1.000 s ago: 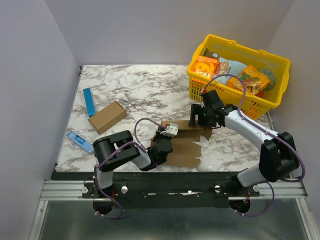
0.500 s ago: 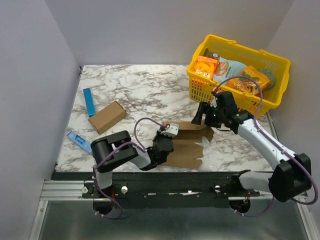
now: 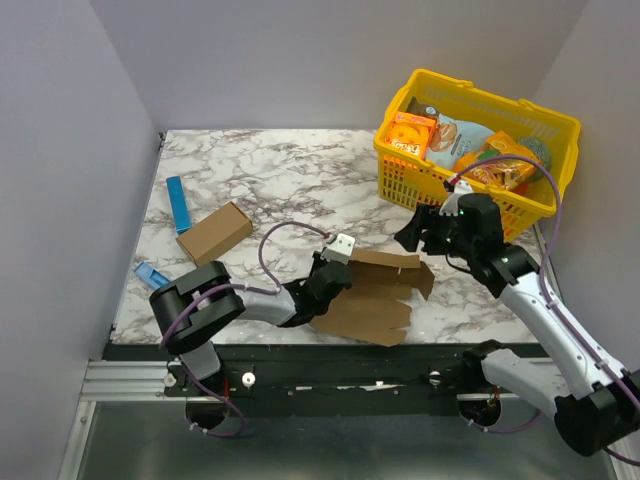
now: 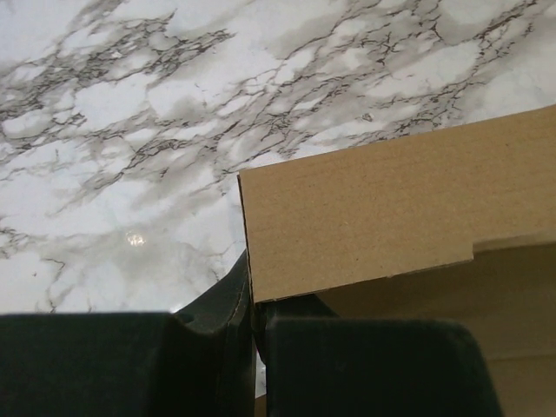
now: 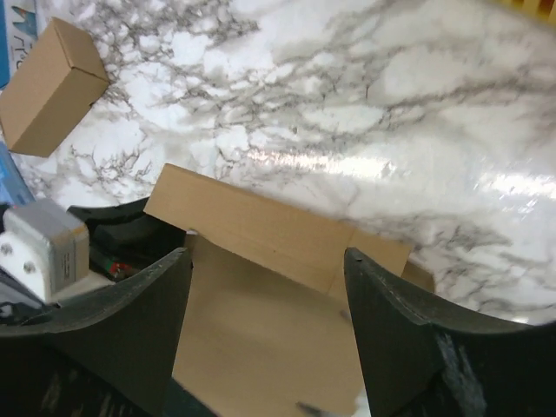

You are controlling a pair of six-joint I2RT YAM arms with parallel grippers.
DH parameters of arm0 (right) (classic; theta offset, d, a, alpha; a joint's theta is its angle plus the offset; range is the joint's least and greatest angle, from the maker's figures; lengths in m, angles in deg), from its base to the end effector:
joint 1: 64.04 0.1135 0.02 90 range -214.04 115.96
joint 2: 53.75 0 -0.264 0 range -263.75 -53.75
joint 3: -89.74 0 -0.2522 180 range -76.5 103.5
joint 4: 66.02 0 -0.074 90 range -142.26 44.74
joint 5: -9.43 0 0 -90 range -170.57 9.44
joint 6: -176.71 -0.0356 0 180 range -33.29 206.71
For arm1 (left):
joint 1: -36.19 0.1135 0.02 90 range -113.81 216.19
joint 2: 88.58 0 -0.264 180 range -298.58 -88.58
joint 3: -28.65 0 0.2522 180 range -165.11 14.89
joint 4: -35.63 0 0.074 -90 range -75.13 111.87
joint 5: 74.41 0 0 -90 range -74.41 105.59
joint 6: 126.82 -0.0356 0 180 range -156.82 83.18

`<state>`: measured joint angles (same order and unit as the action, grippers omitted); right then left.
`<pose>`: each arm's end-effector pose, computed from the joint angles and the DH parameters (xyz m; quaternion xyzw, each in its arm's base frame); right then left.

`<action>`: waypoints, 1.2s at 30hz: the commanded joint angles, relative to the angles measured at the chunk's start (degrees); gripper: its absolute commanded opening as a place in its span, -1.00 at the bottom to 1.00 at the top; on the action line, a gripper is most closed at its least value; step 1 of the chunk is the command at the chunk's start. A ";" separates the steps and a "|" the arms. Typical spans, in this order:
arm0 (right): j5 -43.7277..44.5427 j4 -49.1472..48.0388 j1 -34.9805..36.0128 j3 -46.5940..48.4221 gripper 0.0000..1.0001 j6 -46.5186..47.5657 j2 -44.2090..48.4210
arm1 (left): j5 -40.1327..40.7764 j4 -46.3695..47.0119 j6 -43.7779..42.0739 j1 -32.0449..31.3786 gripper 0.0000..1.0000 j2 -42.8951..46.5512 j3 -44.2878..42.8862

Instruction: Fold the paper box

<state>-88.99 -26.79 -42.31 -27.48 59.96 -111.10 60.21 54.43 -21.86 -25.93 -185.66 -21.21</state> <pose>0.2019 0.0861 0.2989 0.0040 0.8804 0.2519 0.4017 0.1676 -0.2634 0.1431 0.1398 0.8061 -0.0400 0.5736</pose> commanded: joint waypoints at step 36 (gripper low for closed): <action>16.95 20.40 30.91 7.85 0.10 28.24 -12.18 | -36.01 -40.55 -0.81 16.43 -1.00 19.56 -5.47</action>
<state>-78.26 -10.22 -11.75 -20.93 90.43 -122.24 24.30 14.74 -22.64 -9.87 -166.80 -24.86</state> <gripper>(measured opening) 0.576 0.114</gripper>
